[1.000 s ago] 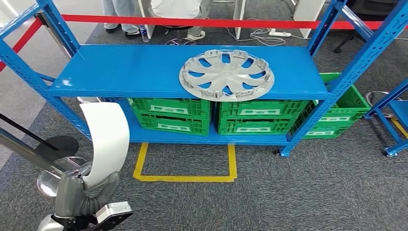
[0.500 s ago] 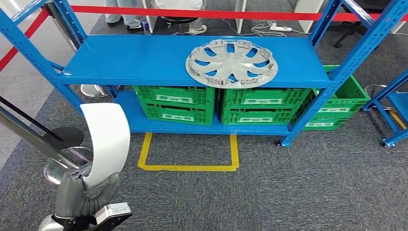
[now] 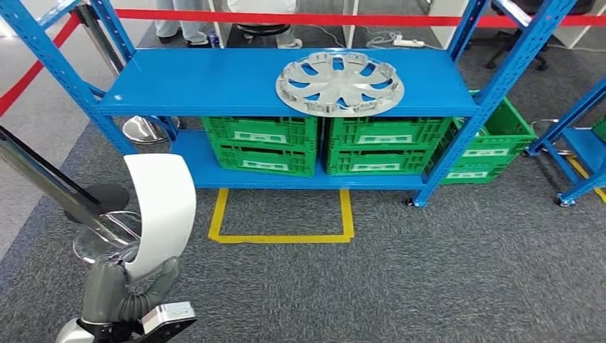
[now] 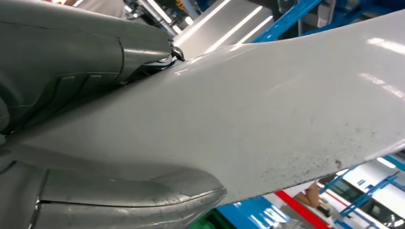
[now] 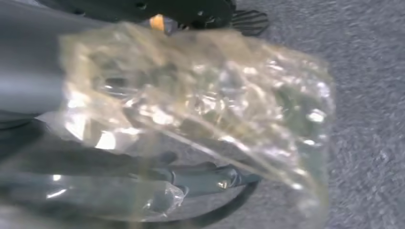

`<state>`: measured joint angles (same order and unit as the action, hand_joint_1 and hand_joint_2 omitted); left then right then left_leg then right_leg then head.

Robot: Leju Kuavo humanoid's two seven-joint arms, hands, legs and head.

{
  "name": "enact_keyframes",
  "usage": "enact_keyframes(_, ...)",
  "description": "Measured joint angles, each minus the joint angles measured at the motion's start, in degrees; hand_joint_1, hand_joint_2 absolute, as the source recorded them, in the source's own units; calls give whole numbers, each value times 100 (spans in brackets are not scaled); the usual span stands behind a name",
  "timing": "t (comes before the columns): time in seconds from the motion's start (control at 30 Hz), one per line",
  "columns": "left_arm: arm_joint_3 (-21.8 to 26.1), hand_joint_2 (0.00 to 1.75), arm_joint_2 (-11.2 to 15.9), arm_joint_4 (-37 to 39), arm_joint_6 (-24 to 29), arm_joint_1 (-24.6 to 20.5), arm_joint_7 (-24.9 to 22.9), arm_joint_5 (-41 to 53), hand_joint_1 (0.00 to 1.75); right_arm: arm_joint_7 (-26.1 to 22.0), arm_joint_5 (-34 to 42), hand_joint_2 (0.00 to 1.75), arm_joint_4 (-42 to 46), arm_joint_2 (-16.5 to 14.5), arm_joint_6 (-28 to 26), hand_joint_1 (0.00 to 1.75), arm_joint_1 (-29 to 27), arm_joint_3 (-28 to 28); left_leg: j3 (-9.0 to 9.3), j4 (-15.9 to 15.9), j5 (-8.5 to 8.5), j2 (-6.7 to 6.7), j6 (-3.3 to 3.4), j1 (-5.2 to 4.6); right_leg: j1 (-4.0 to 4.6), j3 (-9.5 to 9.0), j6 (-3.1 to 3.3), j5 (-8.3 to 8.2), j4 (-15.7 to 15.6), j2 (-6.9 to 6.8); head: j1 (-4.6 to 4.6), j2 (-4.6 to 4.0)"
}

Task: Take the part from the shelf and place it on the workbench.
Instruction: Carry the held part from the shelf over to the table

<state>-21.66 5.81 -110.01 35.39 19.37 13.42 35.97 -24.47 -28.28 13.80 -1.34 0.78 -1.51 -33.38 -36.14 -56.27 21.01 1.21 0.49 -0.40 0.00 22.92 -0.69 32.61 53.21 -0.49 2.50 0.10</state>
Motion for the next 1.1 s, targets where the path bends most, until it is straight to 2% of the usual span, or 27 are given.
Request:
enact_keyframes(0.03, 1, 175, 4, 1, -1, 3, 1, -1, 175, -2, -4, 0, -1, -2, 1, 0, -6, -1, -22, -3, 7, -10, -40, 12, -2, 63, 23, -59, 10, 2, -10, -1)
enact_keyframes(0.07, 1, 175, 7, 1, -3, 9, 4, -3, 175, -4, -12, 0, -1, -4, 1, 0, -13, -2, -62, -69, 132, -28, -78, 20, -10, 129, 60, -123, 14, -3, -10, -1)
enact_keyframes(0.1, 2, 175, 11, 1, -6, 17, 8, -6, 175, -5, -21, 0, -1, -7, 3, 0, -17, -4, -115, -229, 375, -47, -112, 26, -21, 204, 96, -197, 12, -8, 6, -1)
enact_keyframes(0.17, 3, 175, 18, 2, -21, 21, 23, -27, 175, -14, -34, 0, 1, -8, 9, 0, -15, -15, -230, -857, 1042, -70, -162, 49, -24, 373, 146, -338, 25, -10, 25, -1)
enact_keyframes(0.2, 5, 175, 20, 2, -33, 19, 35, -42, 175, -20, -39, 0, 1, -8, 13, 0, -14, -24, -262, -1232, 1257, -71, -180, 60, -21, 452, 149, -410, 41, -6, 29, -1)
enact_keyframes(0.23, 8, 175, 21, 2, -48, 17, 47, -55, 175, -26, -43, 0, 1, -8, 16, 0, -13, -33, -255, -1525, 1319, -72, -192, 69, -19, 545, 146, -480, 69, 3, 27, -1)
enact_keyframes(0.27, 12, 175, 22, 2, -66, 14, 56, -66, 175, -32, -49, 0, 1, -8, 19, 0, -12, -41, -186, -1670, 1235, -74, -199, 75, -19, 652, 136, -548, 110, 14, 30, -1)
enact_keyframes(0.3, 17, 175, 24, 2, -81, 12, 63, -72, 175, -39, -55, 0, 1, -9, 20, 0, -11, -46, -39, -1622, 1064, -78, -198, 81, -20, 765, 121, -608, 161, 28, 30, -1)
enact_keyframes(0.33, 23, 175, 24, 2, -94, 9, 66, -81, 175, -45, -61, 0, 1, -12, 20, 0, -9, -50, 200, -1374, 903, -102, -190, 88, -22, 886, 103, -659, 218, 46, 32, -1)
enact_keyframes(0.37, 27, 175, 24, 2, -104, 4, 66, -91, 175, -51, -67, 0, 1, -15, 20, 0, -6, -55, 506, -987, 839, -156, -174, 92, -18, 994, 78, -702, 280, 67, 31, -1)
enact_keyframes(0.4, 30, 175, 23, 2, -111, 1, 67, -102, 175, -56, -72, 0, 1, -17, 19, 0, -1, -62, 794, -571, 873, -212, -147, 94, -12, 1080, 50, -738, 332, 90, 26, -1)
enact_keyframes(0.43, 33, 175, 22, 2, -124, -4, 68, -123, 175, -61, -78, 0, 1, -19, 16, 0, 6, -72, 999, -235, 954, -260, -117, 90, -7, 1149, 18, -783, 372, 112, 24, -1)
enact_keyframes(0.47, 34, 175, 21, 2, -140, -6, 71, -148, 175, -66, -82, 0, 1, -19, 14, 0, 9, -83, 1100, -31, 1032, -284, -82, 80, -4, 1200, -16, -831, 390, 133, 20, -1)
enact_keyframes(0.53, 39, 175, 20, 6, -191, -12, 83, -228, 175, -83, -86, 0, 1, -18, 12, 0, -5, -114, 1055, 56, 1013, -233, 8, 70, -20, 1273, -82, -916, 396, 167, 21, -1)
enact_keyframes(0.57, 43, 175, 19, 10, -218, -20, 96, -276, 175, -91, -86, 0, 1, -19, 13, 0, -22, -129, 1008, 61, 961, -200, 58, 73, -32, 1326, -108, -869, 447, 167, 14, -1)
enact_keyframes(0.6, 48, 175, 15, 15, -245, -27, 116, -328, 175, -99, -87, 0, 1, -20, 15, 0, -37, -144, 952, 68, 902, -164, 105, 78, -44, 1413, -133, -727, 607, 158, 4, -1)
enact_keyframes(0.63, 52, 175, 9, 21, -271, -36, 142, -374, 175, -107, -89, 0, 1, -21, 16, 0, -45, -160, 890, 71, 845, -126, 137, 82, -55, 1530, -152, -506, 882, 140, -7, -1)
enact_keyframes(0.7, 58, 175, -6, 43, -306, -44, 197, -450, 175, -118, -96, 0, 1, -23, 19, 0, -46, -184, 749, 66, 738, -60, 157, 71, -63, 1777, -191, -12, 1649, 114, -23, -1)
enact_keyframes(0.73, 59, 175, -15, 57, -315, -48, 223, -478, 175, -122, -99, 0, 1, -23, 19, 0, -48, -193, 680, 62, 684, -28, 151, 67, -64, 1816, -207, 128, 1917, 109, -22, -1)
enact_keyframes(0.77, 59, 175, -23, 73, -322, -55, 247, -503, 175, -125, -102, 0, 1, -23, 20, 0, -53, -203, 617, 57, 634, 0, 142, 65, -64, 1749, -216, 172, 1996, 103, -22, -1)
enact_keyframes(0.8, 59, 175, -30, 86, -328, -62, 264, -516, 175, -126, -104, 0, 1, -23, 21, 0, -60, -213, 564, 52, 590, 25, 130, 64, -65, 1547, -215, 110, 1819, 91, -21, -1)
enact_keyframes(0.87, 60, 175, -39, 102, -336, -76, 279, -527, 175, -127, -105, 0, 5, -22, 21, 0, -58, -235, 497, 34, 522, 73, 91, 57, -60, 890, -189, -108, 952, 4, -23, -1)
enact_keyframes(0.9, 61, 175, -45, 107, -338, -84, 282, -529, 175, -129, -106, 0, 12, -22, 21, 0, -46, -243, 477, 20, 497, 98, 65, 46, -51, 621, -158, -183, 550, -37, -19, -1)
enact_keyframes(0.93, 62, 175, -50, 108, -340, -95, 285, -531, 175, -132, -107, 0, 19, -22, 21, 0, -35, -248, 465, 7, 474, 119, 34, 36, -41, 461, -123, -214, 289, -67, -13, -1)
enact_keyframes(0.97, 62, 175, -56, 109, -343, -106, 287, -532, 175, -134, -108, 0, 26, -22, 22, 0, -34, -255, 461, -2, 452, 138, 4, 29, -28, 412, -86, -211, 183, -80, -5, -1)
enact_keyframes(1.03, 60, 175, -66, 111, -352, -121, 301, -545, 175, -136, -111, 0, 29, -22, 22, 0, -60, -270, 447, -10, 417, 150, -60, 41, -21, 450, -9, -270, 192, -50, 1, -1)
enact_keyframes(1.1, 58, 175, -71, 113, -368, -122, 326, -584, 175, -132, -118, 0, 31, -22, 22, 0, -80, -286, 369, -186, 581, 73, -129, 59, -35, 497, 70, -342, 180, -35, 12, -1)
